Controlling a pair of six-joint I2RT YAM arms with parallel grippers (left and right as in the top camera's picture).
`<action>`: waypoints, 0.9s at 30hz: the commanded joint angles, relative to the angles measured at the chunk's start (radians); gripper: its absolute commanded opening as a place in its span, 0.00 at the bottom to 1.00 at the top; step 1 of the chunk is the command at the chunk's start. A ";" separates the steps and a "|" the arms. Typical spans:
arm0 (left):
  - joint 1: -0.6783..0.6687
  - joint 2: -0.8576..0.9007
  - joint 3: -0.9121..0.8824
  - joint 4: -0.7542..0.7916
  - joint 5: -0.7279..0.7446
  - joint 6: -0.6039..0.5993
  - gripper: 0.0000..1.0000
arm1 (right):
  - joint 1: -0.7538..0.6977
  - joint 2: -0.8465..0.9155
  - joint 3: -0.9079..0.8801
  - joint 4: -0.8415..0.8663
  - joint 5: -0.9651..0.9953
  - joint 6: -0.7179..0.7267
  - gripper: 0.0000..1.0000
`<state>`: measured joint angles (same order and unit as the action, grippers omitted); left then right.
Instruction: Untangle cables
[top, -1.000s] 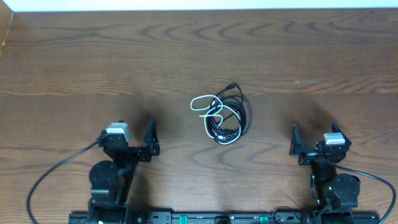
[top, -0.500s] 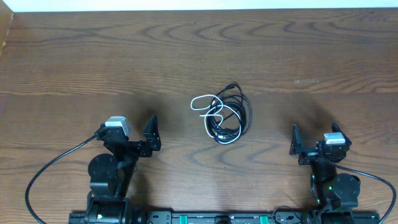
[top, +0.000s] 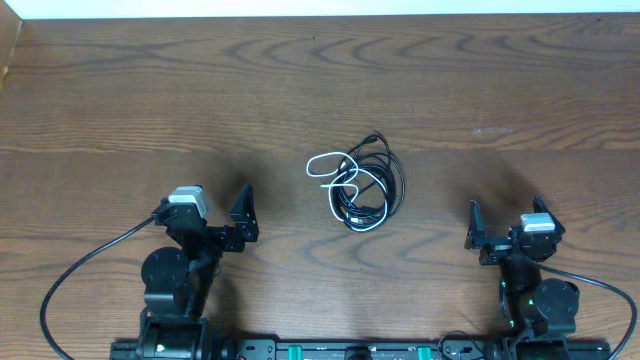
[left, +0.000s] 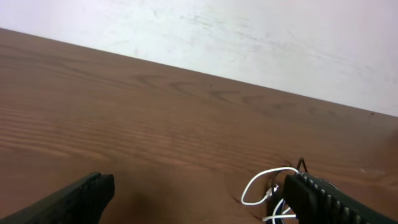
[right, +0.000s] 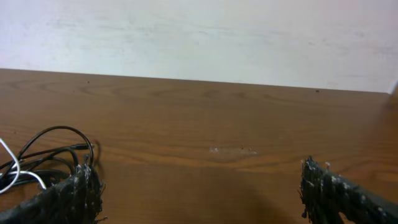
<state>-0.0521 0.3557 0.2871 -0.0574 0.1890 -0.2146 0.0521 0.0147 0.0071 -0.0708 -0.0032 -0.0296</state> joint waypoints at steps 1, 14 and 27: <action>0.006 0.001 0.024 0.006 0.056 -0.013 0.94 | 0.008 -0.003 -0.002 -0.005 0.004 0.006 0.99; 0.005 0.220 0.359 -0.257 0.092 -0.012 0.94 | 0.008 -0.003 -0.002 -0.005 0.004 0.006 0.99; -0.164 0.502 0.650 -0.465 0.088 -0.013 0.94 | 0.008 -0.003 -0.002 -0.005 0.004 0.006 0.99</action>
<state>-0.1680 0.8124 0.8940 -0.5171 0.2649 -0.2146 0.0521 0.0147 0.0071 -0.0708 -0.0032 -0.0296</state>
